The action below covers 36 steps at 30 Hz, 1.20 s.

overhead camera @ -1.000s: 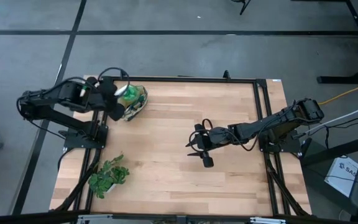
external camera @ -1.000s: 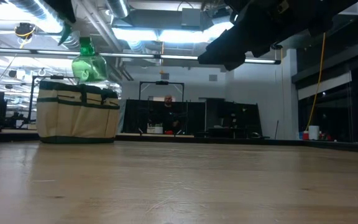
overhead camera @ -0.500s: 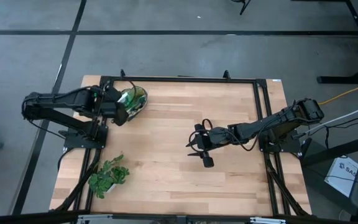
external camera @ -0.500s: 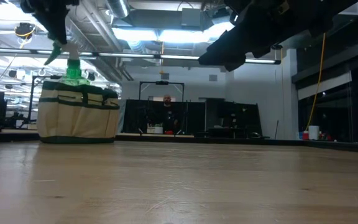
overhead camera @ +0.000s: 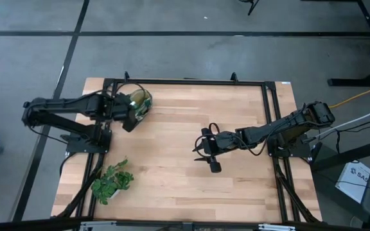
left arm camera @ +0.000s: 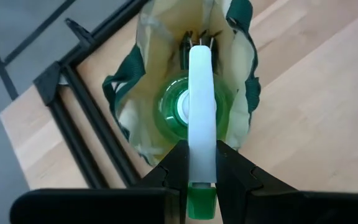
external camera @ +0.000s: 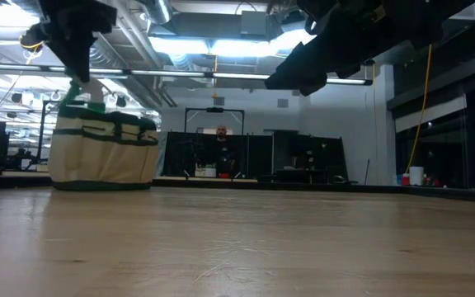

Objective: Pick & Place Garden tools in Gardening bag
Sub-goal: Put the spray bottle into the gardening bag

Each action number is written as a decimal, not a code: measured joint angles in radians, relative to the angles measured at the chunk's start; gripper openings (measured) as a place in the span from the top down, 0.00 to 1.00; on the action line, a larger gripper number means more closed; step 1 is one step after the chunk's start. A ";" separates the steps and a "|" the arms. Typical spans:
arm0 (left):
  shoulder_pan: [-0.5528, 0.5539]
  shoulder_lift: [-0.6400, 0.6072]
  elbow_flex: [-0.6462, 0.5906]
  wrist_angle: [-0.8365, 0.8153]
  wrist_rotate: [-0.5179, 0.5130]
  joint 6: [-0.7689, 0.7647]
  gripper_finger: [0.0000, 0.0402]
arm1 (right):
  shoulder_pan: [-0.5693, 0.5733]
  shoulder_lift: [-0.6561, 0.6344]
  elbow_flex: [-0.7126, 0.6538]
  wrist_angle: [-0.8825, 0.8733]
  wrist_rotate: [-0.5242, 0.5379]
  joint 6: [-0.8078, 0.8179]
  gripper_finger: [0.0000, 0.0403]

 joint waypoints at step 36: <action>0.412 0.037 -0.189 0.639 0.580 0.475 0.88 | 0.000 0.000 0.000 -0.001 -0.054 0.000 0.53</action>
